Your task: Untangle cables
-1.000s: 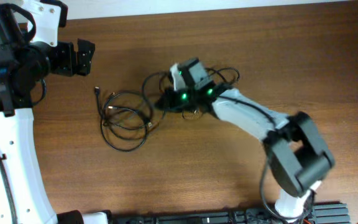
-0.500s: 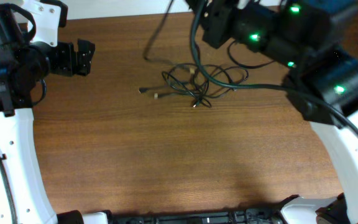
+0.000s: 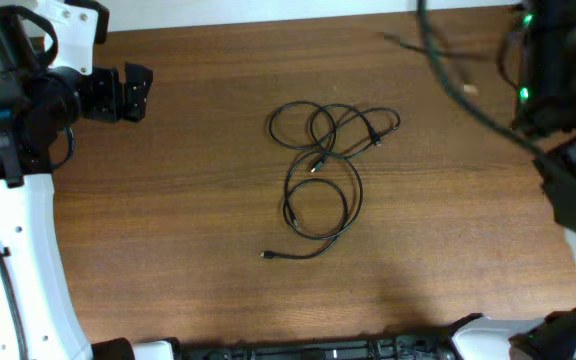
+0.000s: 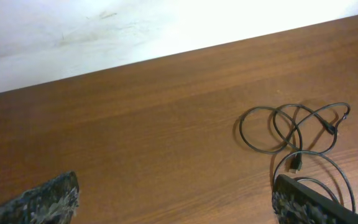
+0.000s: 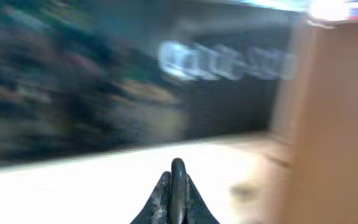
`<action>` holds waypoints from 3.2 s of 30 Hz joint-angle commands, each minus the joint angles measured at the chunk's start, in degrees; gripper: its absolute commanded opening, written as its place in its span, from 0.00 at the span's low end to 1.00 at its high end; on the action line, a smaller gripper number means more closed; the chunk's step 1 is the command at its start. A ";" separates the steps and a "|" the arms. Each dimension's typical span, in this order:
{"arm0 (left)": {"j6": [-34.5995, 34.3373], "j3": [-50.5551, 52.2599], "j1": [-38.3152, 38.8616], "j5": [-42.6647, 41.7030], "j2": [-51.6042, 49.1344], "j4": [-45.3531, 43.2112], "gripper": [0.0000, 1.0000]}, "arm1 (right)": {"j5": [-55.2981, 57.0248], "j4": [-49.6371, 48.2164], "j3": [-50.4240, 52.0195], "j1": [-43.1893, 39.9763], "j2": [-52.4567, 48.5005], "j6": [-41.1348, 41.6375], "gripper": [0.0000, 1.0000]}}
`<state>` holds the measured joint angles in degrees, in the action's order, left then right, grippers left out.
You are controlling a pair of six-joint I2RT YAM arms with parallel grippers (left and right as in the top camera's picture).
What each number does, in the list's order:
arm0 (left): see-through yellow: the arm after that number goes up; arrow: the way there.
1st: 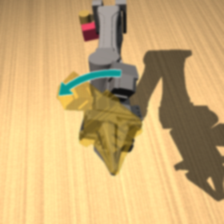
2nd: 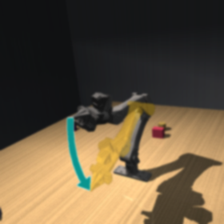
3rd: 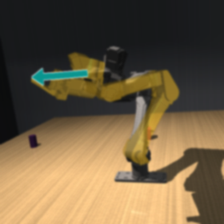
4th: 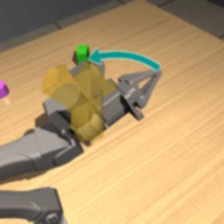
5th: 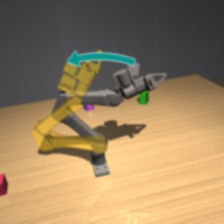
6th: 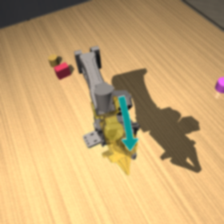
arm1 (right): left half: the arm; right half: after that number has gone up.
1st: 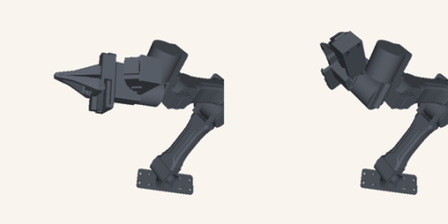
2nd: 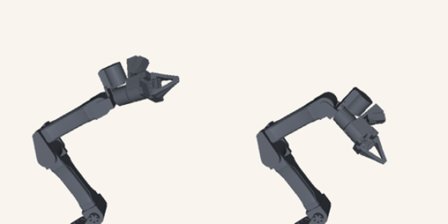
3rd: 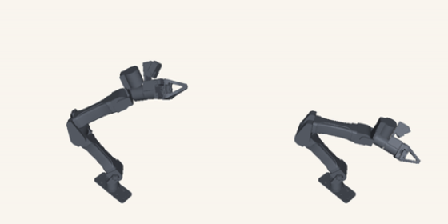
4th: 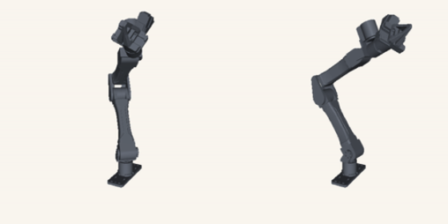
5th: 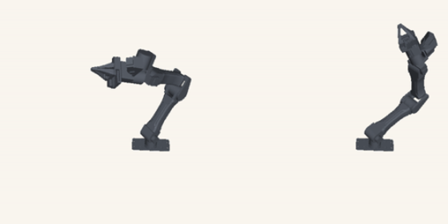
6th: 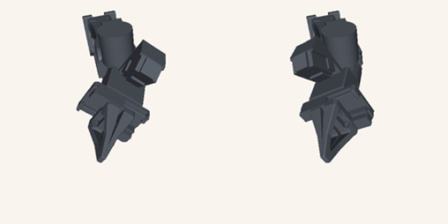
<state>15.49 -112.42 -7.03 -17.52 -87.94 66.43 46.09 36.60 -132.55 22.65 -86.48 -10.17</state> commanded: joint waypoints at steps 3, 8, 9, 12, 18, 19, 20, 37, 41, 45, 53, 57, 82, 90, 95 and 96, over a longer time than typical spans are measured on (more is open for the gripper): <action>0.46 -0.87 0.02 -0.02 1.05 -0.09 0.99 | 15.19 15.32 -0.48 -19.80 -3.13 6.54 0.04; 0.46 -0.87 0.02 -0.02 1.05 -0.09 0.99 | -9.46 33.09 -0.46 -44.98 -9.09 24.44 0.04; 0.46 -0.87 0.02 -0.02 1.05 -0.09 0.99 | -15.56 35.69 -0.46 -49.64 -11.32 25.99 0.04; 0.46 -0.87 0.02 -0.02 1.05 -0.09 0.99 | -24.85 42.27 -0.46 -57.94 -17.81 30.27 0.08; 0.48 -0.87 0.02 -0.02 1.05 -0.09 0.99 | -33.00 50.77 -0.42 -63.98 -29.16 35.93 0.67; 0.46 -0.87 0.02 -0.02 1.05 -0.09 0.99 | -34.18 50.90 -0.33 -63.91 -29.62 35.60 0.75; 0.46 -0.87 0.02 -0.02 1.05 -0.09 0.99 | -36.37 50.86 -0.11 -63.80 -29.79 34.14 0.77; 0.46 -0.87 0.02 -0.02 1.05 -0.09 0.99 | -59.60 56.54 15.93 -28.44 -29.86 2.40 0.81; 0.46 -0.87 0.02 -0.02 1.05 -0.09 0.99 | -68.26 46.36 28.98 -21.31 -29.86 -0.74 0.82; 0.46 -0.87 0.02 -0.02 1.05 -0.09 0.99 | -71.63 33.77 40.74 -16.00 -29.86 -0.26 0.82; 0.46 -0.87 0.02 -0.02 1.05 -0.09 0.99 | -73.59 13.79 56.89 -11.37 -29.94 4.68 0.82; 0.46 -0.87 0.02 -0.02 1.05 -0.09 0.99 | -79.82 11.04 58.99 -11.37 -29.94 5.07 0.04; 0.46 -0.87 0.02 -0.02 1.05 -0.09 0.99 | -9.35 16.31 35.56 -21.55 10.38 16.09 0.04; 0.46 -0.87 0.00 0.00 1.05 -0.09 0.99 | -17.40 24.52 35.56 -47.25 2.56 39.63 0.04; 0.46 -0.87 0.02 -0.02 1.05 -0.09 0.99 | -24.90 28.44 35.58 -52.70 -4.04 39.60 0.29; 0.46 -0.87 0.02 -0.02 1.05 -0.09 0.99 | -24.94 28.89 35.58 -52.70 -5.38 39.60 0.43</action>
<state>15.49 -112.46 -7.03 -17.52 -87.94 66.43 23.86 64.75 -96.33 -29.50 -88.99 28.51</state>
